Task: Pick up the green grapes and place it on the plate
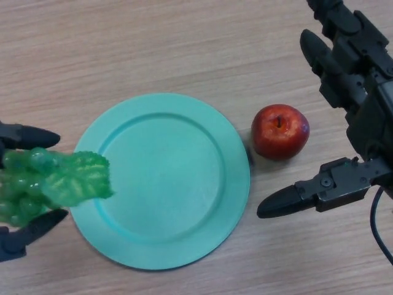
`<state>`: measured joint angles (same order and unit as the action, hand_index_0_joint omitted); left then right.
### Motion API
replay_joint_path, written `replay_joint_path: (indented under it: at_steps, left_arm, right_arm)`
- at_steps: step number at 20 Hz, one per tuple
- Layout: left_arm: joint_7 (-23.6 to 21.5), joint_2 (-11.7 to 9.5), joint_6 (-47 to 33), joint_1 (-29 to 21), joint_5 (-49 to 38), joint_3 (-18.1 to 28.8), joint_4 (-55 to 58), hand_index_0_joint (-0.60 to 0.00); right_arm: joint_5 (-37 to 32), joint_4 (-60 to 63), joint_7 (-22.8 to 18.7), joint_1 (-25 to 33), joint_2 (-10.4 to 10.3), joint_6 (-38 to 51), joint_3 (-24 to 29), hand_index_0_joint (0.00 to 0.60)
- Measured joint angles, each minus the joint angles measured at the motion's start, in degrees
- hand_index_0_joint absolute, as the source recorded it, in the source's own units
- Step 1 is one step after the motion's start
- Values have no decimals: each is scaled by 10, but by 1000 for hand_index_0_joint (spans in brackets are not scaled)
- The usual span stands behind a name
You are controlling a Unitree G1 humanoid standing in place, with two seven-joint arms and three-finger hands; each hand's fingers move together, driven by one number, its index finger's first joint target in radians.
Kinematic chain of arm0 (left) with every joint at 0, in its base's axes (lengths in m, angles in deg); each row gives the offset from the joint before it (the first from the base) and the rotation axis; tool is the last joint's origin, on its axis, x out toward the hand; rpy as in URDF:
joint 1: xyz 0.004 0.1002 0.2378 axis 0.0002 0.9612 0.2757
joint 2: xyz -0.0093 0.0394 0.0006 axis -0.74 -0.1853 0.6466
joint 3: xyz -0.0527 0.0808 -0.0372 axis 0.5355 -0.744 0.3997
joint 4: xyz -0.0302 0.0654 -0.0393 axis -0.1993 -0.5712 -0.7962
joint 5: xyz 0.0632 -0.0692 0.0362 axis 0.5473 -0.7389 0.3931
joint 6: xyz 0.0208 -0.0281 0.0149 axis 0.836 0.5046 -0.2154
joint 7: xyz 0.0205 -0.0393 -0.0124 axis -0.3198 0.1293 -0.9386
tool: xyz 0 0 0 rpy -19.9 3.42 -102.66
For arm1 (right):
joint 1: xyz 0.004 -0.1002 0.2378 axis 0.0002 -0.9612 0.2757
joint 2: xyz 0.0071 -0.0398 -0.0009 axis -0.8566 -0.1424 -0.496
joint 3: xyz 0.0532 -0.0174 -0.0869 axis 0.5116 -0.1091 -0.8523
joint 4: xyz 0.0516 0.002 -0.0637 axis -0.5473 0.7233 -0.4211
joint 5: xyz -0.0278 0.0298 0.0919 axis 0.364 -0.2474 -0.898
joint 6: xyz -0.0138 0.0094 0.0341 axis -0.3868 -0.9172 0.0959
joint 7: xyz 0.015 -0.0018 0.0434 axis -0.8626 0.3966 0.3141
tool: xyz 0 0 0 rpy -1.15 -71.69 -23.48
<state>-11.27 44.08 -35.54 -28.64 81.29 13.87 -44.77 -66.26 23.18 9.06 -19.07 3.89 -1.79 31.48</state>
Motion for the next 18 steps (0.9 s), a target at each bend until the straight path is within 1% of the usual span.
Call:
replay_joint_path:
  at_steps: [1, 2, 3, 5, 6, 7, 8, 9, 10, 11, 12, 13, 14, 15, 16, 18]
  left_arm:
    - [0, 0, -26, 1, 26, -13, -25, 0]
    - [0, 0, -27, 1, 47, -35, -46, 0]
    - [6, 2, -27, 0, 53, -39, -50, 0]
    - [6, 2, -27, -16, 53, -31, -49, 0]
    - [6, 1, -13, -25, 27, -31, -40, 0]
    - [6, 0, 21, -31, -17, -31, -23, 0]
    - [5, -2, 51, -43, -67, -30, -6, 0]
    - [1, -6, 93, -53, -125, -27, 9, 0]
    - [-12, -22, 133, -65, -177, -25, 22, 0]
    - [-27, -26, 164, -74, -217, -19, 29, 0]
    - [-57, -28, 200, -82, -267, -8, 39, 0]
    - [-88, -35, 231, -88, -314, -3, 47, 0]
    - [-113, -48, 265, -96, -376, 9, 48, 0]
    - [-125, -56, 269, -100, -386, 10, 46, 0]
    - [-140, -69, 269, -107, -387, 10, 38, 0]
    - [-167, -85, 269, -121, -387, 6, 26, 0]
  right_arm:
    - [1, 0, -1, 0, 0, 0, -4, 0]
    - [0, 0, -2, -1, -1, 0, -12, 0]
    - [1, 0, -2, -1, -3, 0, -15, 0]
    - [1, 0, -2, -1, -5, 0, -24, 0]
    - [2, 0, -2, -1, -7, 0, -25, 0]
    - [15, -1, -2, -1, -8, 0, -30, 0]
    - [37, -1, -3, -1, -9, 0, -34, 0]
    - [41, -1, -4, -1, -10, 0, -34, 0]
    - [41, -3, -4, -1, -11, 0, -36, 0]
    - [41, -4, -4, -1, -12, 0, -37, 0]
    - [41, -10, -4, -1, -13, -3, -38, 0]
    - [41, -14, -4, -1, -13, -5, -38, 0]
    - [41, -14, -4, -1, -13, -5, -38, 0]
    - [41, -15, -4, -1, -13, -6, -38, 0]
    - [41, -15, -4, -1, -13, -6, -38, 0]
    - [40, -15, -4, -5, -13, -6, -37, 0]
